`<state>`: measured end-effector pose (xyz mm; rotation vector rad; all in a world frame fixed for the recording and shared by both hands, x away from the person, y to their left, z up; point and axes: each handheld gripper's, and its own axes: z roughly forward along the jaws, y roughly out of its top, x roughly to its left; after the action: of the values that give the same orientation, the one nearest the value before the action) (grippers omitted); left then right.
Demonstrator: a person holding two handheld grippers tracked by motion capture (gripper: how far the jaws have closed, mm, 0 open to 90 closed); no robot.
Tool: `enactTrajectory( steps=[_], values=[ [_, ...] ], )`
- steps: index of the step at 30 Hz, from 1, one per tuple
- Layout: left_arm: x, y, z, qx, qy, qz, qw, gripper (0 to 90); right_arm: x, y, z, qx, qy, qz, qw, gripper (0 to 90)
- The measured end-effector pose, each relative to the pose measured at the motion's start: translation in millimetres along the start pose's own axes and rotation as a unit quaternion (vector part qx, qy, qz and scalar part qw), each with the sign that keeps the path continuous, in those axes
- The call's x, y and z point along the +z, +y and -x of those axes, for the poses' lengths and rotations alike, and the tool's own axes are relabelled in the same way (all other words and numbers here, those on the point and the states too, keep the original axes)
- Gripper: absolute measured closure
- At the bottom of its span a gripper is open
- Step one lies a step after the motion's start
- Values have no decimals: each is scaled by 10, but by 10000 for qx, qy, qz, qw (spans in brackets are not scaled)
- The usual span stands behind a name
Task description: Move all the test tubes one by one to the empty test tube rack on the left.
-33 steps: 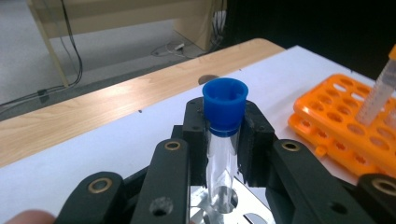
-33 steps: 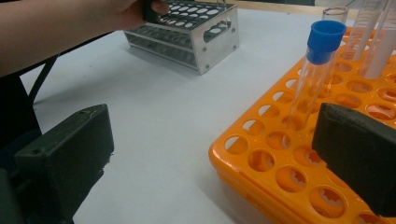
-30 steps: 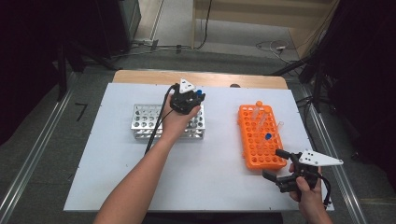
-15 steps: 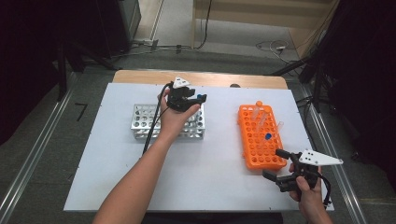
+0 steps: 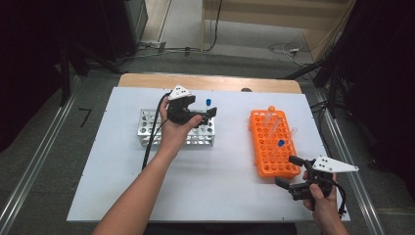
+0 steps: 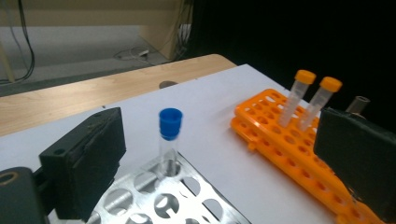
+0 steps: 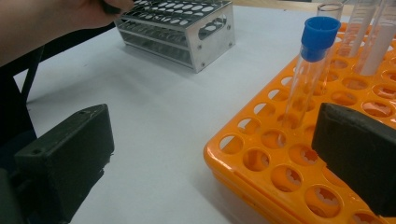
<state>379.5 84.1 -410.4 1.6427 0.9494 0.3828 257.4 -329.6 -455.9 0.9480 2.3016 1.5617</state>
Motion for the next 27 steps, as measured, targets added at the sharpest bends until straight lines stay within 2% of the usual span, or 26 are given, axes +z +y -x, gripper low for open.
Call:
enactTrajectory(
  steps=[1, 3, 4, 6, 12, 20, 23, 27],
  values=[
    [-98, -24, 52, 50, -73, 38, 10000, 3, 5, -1, 3, 12, -12, -14, 10000, 0],
    [-131, -31, 67, 70, -107, 67, 9999, 0, 7, -1, 7, -8, -31, -23, 10000, 0],
    [-229, -49, 114, 116, -162, 126, 9997, 0, 10, 1, 7, 3, -68, -17, 10000, 0],
    [-308, -67, 152, 162, -203, 148, 9996, 0, 14, 3, 7, -11, -86, -21, 10000, 0],
    [-573, -188, 270, 158, -351, 364, 9986, 0, 27, 11, 3, 2, -109, -11, 9999, 0],
    [-810, -399, 339, 288, -278, 342, 9986, 0, 31, 20, 9, 8, -160, -11, 9999, 0],
    [-934, -506, 344, 357, -323, 370, 9982, 0, 45, 19, 13, -6, -162, -35, 9999, 0],
    [-1038, -572, 343, 367, -331, 405, 9980, 0, 60, 22, 23, 0, -170, -47, 9998, 0]
  ],
)
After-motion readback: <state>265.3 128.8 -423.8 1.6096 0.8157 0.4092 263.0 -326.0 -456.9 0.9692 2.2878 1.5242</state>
